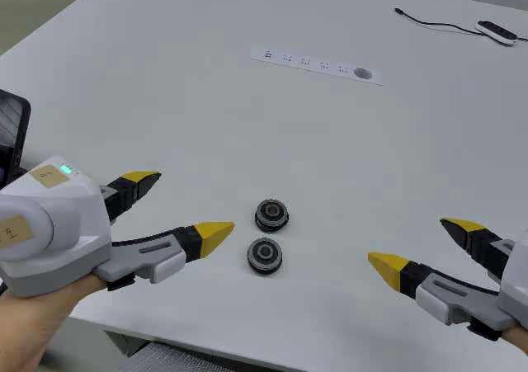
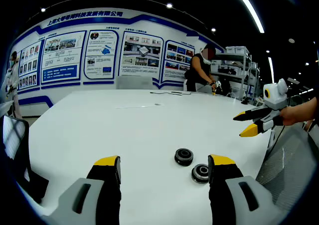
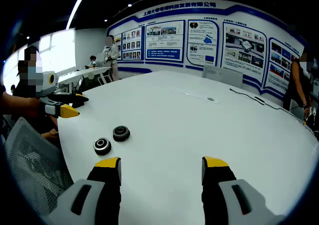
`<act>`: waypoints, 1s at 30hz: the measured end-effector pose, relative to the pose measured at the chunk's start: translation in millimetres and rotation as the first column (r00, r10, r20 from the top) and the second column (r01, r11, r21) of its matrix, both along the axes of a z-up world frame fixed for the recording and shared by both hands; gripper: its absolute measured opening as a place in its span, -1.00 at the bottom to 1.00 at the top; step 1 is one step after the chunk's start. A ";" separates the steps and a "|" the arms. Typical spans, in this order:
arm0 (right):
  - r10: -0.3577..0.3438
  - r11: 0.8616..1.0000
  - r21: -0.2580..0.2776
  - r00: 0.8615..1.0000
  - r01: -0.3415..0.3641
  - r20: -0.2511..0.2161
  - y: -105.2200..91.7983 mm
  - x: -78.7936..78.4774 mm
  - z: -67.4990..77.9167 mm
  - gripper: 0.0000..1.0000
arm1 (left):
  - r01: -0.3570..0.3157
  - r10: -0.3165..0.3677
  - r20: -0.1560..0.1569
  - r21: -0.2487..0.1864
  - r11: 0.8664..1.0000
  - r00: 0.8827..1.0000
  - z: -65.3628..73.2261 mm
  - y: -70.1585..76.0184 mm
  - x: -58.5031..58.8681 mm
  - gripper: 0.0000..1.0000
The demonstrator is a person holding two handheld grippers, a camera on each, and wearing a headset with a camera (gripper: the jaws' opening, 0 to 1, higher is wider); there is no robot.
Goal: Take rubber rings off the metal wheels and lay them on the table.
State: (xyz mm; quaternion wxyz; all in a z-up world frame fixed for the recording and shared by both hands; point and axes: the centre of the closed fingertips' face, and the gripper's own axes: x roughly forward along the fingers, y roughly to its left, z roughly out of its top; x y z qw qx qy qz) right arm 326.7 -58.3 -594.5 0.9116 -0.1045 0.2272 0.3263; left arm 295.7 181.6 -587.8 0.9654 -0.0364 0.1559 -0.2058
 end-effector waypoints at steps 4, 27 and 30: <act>-0.010 1.000 0.003 1.000 0.010 0.004 -2.7 1.9 1.6 0.33 | -0.001 0.001 -0.004 -0.004 1.000 1.000 -1.1 -0.2 0.1 0.47; -0.029 1.000 0.011 0.999 0.029 -0.037 -8.2 -0.9 -6.9 0.30 | 0.031 -0.030 -0.017 0.009 0.999 0.999 -5.7 -6.0 -0.1 0.42; -0.032 0.999 0.018 0.999 0.033 -0.044 -8.4 -1.1 -7.1 0.29 | 0.038 -0.038 -0.020 0.009 0.999 0.999 -6.3 -7.6 -0.6 0.42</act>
